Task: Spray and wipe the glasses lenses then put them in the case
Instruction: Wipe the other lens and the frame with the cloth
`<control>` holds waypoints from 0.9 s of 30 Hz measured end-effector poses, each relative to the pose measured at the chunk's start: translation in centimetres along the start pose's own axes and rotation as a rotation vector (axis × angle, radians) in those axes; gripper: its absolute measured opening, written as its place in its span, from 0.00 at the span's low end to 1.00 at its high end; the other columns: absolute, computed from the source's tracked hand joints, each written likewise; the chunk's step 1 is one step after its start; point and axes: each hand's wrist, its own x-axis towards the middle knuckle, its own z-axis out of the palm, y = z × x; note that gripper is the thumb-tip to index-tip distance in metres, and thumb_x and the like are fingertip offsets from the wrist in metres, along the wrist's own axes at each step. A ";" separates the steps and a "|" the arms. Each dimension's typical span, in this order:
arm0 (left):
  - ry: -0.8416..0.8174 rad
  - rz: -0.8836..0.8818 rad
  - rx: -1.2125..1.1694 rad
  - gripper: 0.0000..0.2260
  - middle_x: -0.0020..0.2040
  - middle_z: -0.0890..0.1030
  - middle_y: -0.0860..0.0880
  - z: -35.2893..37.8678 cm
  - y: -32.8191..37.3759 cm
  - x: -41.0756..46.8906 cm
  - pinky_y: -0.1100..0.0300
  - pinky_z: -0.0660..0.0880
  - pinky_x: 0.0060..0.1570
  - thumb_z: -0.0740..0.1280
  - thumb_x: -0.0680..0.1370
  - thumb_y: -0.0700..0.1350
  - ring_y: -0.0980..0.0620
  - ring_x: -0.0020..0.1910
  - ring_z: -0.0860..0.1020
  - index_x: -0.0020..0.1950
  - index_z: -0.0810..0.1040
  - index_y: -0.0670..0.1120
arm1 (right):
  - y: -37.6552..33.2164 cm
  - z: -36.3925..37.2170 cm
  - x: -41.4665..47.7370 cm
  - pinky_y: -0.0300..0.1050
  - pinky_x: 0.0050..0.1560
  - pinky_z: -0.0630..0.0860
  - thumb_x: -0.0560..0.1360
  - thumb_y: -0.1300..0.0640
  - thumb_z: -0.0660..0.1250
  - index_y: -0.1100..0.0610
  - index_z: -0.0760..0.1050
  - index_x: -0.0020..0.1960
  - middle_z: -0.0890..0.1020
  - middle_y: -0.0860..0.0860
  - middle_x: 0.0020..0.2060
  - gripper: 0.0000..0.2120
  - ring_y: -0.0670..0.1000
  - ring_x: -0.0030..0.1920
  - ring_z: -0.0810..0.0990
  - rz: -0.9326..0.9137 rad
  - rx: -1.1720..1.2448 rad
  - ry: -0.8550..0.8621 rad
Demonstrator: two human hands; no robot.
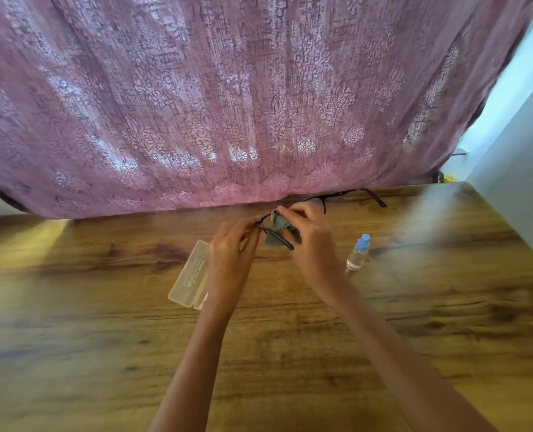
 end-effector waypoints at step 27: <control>0.028 0.054 -0.007 0.07 0.46 0.82 0.45 0.9 -0.6 0.0 0.47 0.79 0.43 0.68 0.76 0.37 0.48 0.45 0.80 0.53 0.81 0.40 | -1.0 0.5 -0.9 0.48 0.45 0.79 0.67 0.73 0.71 0.67 0.79 0.53 0.78 0.58 0.44 0.14 0.56 0.44 0.79 -0.056 0.036 0.003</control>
